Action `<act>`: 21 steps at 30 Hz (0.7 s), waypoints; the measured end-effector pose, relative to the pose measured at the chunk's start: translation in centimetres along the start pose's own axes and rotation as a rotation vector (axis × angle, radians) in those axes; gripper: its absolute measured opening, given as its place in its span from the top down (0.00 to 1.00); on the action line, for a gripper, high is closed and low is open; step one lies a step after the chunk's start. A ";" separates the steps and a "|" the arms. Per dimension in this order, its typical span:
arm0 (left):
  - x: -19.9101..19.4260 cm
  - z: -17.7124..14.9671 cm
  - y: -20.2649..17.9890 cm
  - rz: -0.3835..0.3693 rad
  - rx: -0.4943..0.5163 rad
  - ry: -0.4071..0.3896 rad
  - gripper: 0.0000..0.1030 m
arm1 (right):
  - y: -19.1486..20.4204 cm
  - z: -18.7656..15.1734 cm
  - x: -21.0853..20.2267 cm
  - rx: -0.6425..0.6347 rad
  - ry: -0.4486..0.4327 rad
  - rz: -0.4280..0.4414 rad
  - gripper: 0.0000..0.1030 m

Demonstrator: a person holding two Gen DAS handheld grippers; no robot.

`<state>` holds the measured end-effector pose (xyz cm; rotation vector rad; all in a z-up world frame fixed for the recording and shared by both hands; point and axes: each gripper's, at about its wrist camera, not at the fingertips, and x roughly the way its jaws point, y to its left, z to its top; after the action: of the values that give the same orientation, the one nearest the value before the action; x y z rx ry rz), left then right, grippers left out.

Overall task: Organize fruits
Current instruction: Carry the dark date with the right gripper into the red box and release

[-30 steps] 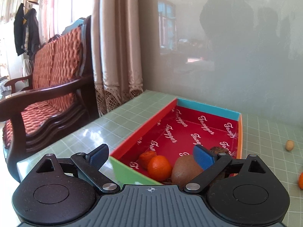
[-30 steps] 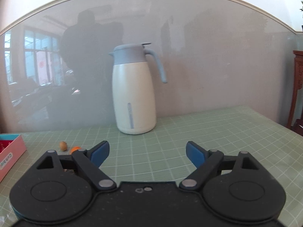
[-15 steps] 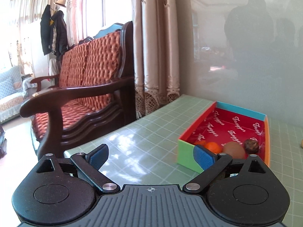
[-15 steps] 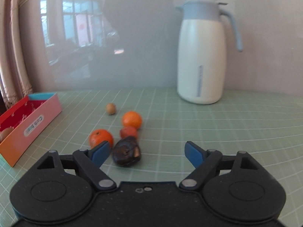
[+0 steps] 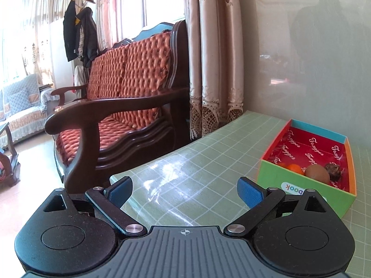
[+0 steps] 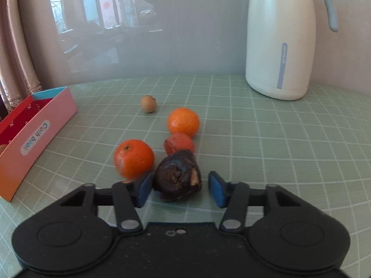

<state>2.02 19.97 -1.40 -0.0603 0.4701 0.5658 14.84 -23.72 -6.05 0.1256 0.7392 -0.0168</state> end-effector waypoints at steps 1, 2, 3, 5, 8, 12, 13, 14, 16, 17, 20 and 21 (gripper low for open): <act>0.0 0.0 0.1 0.000 0.002 0.000 0.07 | 0.5 0.0 0.0 -0.021 -0.003 -0.012 0.58; -0.1 -0.1 0.1 0.000 0.003 -0.003 0.06 | 1.0 -0.1 -0.2 -0.042 -0.011 -0.015 0.58; -0.1 -0.1 0.2 -0.003 0.006 -0.003 0.06 | 1.4 -0.2 -0.5 -0.052 -0.023 -0.010 0.58; 0.0 -0.2 0.3 -0.013 0.004 0.009 0.06 | 2.4 -0.1 -1.4 -0.074 -0.065 0.007 0.59; -0.1 -0.4 0.6 -0.008 0.001 0.011 0.06 | 4.1 0.0 -2.7 -0.102 -0.113 0.059 0.59; -0.5 -0.5 2.0 0.035 -0.022 -0.015 0.06 | 7.9 0.4 -3.9 -0.167 -0.153 0.154 0.59; -0.6 -0.5 2.5 0.050 -0.033 -0.018 0.06 | 9.2 0.5 -4.2 -0.192 -0.162 0.181 0.59; -0.5 -0.5 3.2 0.068 -0.048 -0.017 0.06 | 10.5 0.7 -4.3 -0.212 -0.168 0.209 0.59; -0.3 -0.6 4.3 0.101 -0.078 -0.008 0.06 | 13.1 1.0 -4.5 -0.254 -0.183 0.256 0.59; -0.1 -0.6 5.0 0.118 -0.094 -0.002 0.06 | 14.2 1.2 -4.6 -0.270 -0.189 0.278 0.59; 0.1 -0.9 6.6 0.155 -0.132 0.002 0.06 | 17.6 1.7 -4.2 -0.317 -0.192 0.328 0.59; 0.1 -1.0 7.0 0.164 -0.139 0.003 0.06 | 18.7 1.9 -3.9 -0.336 -0.192 0.337 0.59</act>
<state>-1.98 25.75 -1.83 -0.1562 0.4408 0.7594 14.33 -5.54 -0.04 -0.0729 0.5135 0.4096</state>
